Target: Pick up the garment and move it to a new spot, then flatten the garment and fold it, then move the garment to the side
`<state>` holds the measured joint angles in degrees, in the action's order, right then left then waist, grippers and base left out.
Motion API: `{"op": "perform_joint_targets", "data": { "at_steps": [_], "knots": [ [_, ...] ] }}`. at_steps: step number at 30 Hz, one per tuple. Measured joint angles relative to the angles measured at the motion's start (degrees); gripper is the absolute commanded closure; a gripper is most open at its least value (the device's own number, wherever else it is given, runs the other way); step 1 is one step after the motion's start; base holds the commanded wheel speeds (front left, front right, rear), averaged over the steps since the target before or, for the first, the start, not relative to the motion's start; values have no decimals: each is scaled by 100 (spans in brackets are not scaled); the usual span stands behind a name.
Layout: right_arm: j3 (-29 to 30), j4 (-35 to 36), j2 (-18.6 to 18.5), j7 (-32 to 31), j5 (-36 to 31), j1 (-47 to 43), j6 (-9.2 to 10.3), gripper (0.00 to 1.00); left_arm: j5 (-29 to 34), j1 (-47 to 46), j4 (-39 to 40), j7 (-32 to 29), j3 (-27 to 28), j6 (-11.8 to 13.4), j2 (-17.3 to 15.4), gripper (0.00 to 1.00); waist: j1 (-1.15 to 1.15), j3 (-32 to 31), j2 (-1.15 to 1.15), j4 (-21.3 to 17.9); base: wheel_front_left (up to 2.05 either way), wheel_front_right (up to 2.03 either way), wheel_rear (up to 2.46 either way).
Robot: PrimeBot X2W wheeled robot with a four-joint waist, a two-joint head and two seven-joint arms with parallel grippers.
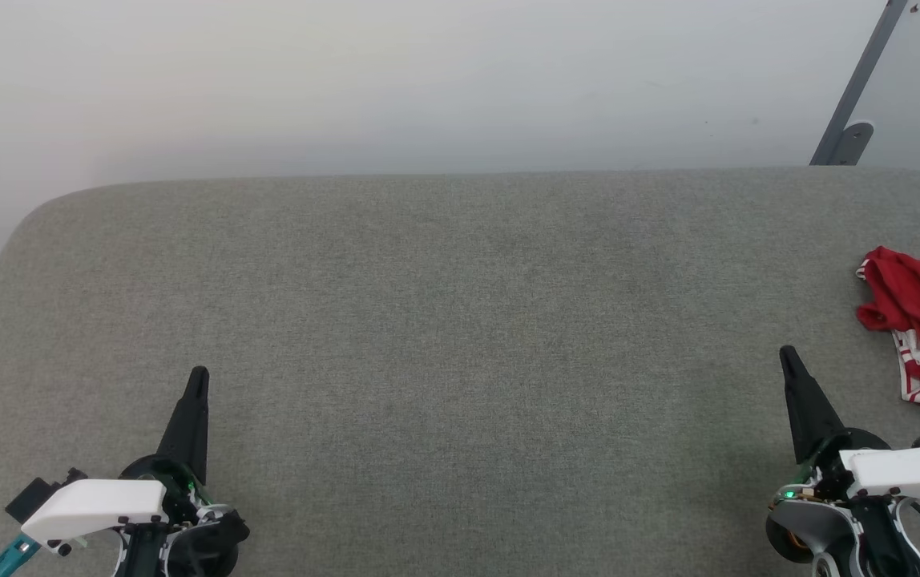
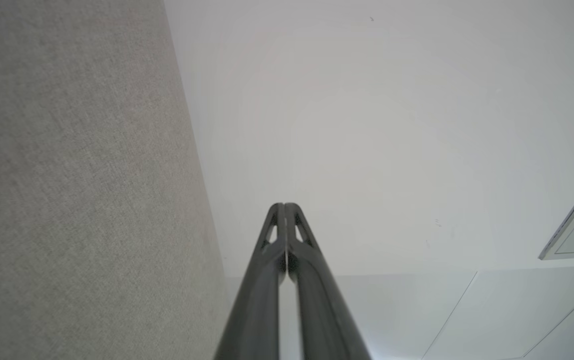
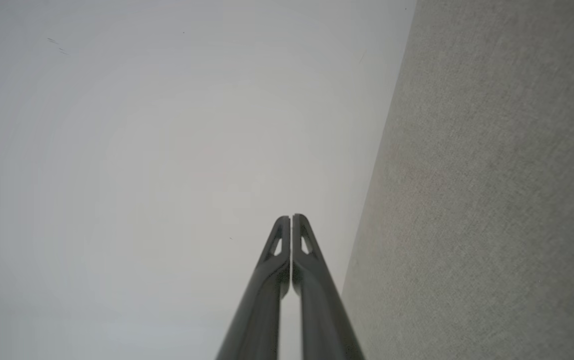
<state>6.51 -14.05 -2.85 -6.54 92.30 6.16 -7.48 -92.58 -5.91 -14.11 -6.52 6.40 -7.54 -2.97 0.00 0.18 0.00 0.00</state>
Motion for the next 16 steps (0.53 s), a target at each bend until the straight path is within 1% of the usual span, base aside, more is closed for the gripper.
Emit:
{"op": "perform_joint_targets", "data": {
  "at_steps": [16],
  "knots": [
    [1, 0, 0, 0, 0, 0, -1, 100, 1, 0, 0, -1, 3, 0, 3, 100, 0, 0, 0, 0, 0, 0, 0]
  ]
}}
